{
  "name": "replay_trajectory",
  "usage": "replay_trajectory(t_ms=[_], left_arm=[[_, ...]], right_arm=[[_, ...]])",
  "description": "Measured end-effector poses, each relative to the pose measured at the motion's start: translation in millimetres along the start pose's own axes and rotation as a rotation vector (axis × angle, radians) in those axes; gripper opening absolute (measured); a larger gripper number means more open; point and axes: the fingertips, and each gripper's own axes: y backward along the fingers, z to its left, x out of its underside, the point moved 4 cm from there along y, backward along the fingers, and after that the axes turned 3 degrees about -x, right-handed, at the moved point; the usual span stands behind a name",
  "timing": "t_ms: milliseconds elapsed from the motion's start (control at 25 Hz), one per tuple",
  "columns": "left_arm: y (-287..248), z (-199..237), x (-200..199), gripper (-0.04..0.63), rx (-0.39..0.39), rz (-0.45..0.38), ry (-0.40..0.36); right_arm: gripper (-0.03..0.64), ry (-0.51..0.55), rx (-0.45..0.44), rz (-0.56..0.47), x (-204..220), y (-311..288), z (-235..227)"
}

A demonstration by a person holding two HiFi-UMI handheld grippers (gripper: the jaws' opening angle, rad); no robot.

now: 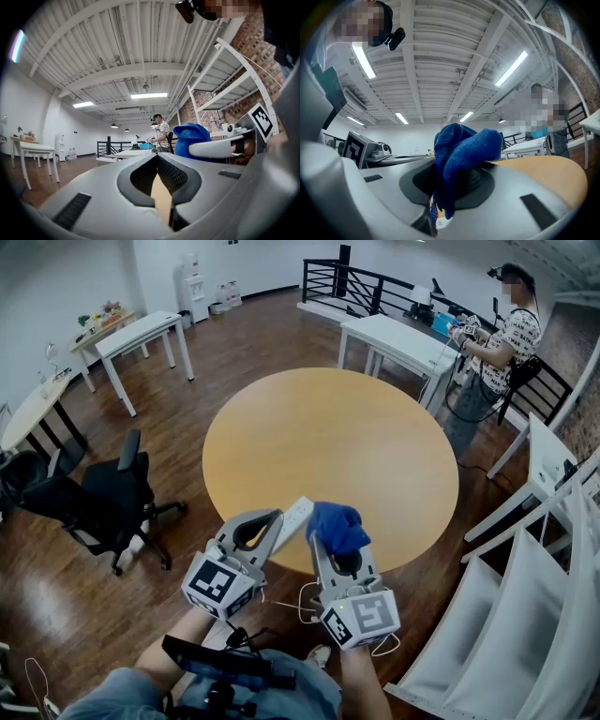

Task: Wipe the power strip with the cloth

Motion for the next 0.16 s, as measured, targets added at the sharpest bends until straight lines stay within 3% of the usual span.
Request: replay_trajectory(t_ms=[160], left_arm=[[-0.4,-5.5,-2.4,0.008,0.027,0.008,0.018]], right_arm=[[0.072,-0.003,-0.003,-0.004,-1.7,-1.1,0.7]])
